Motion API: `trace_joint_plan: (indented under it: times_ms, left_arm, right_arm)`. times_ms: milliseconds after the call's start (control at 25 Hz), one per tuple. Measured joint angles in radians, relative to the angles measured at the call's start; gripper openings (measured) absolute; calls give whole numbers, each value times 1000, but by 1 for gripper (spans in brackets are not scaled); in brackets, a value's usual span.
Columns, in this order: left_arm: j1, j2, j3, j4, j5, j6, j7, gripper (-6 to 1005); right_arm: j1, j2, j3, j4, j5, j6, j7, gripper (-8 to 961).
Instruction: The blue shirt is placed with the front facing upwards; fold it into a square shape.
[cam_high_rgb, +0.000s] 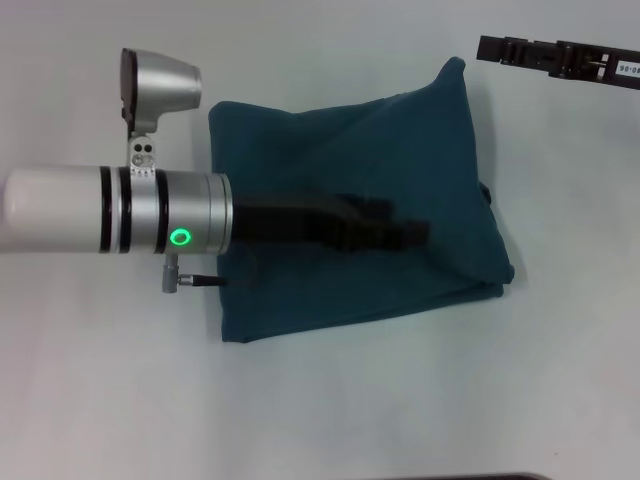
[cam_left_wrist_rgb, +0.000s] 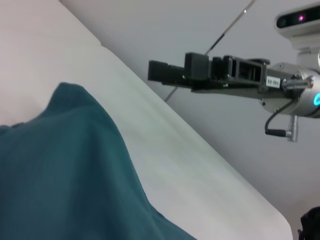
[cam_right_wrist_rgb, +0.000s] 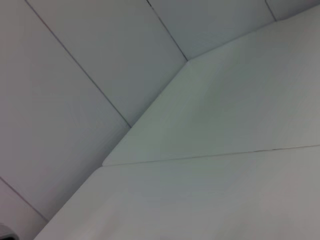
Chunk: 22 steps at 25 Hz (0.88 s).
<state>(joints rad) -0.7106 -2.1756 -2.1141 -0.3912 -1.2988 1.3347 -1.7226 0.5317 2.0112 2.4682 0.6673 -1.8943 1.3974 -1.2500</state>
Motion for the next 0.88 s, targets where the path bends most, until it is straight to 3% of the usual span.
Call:
trace_joint_plan:
  times_ms: [680, 880]
  left_arm:
    - [0, 3, 128, 22, -11, -37, -13, 811]
    - [14, 11, 151, -2, -9, 39, -14, 810]
  right_arm:
    - [11, 3, -7, 0, 0, 5, -3, 659]
    - [12, 3, -8, 0, -1, 31, -7, 655]
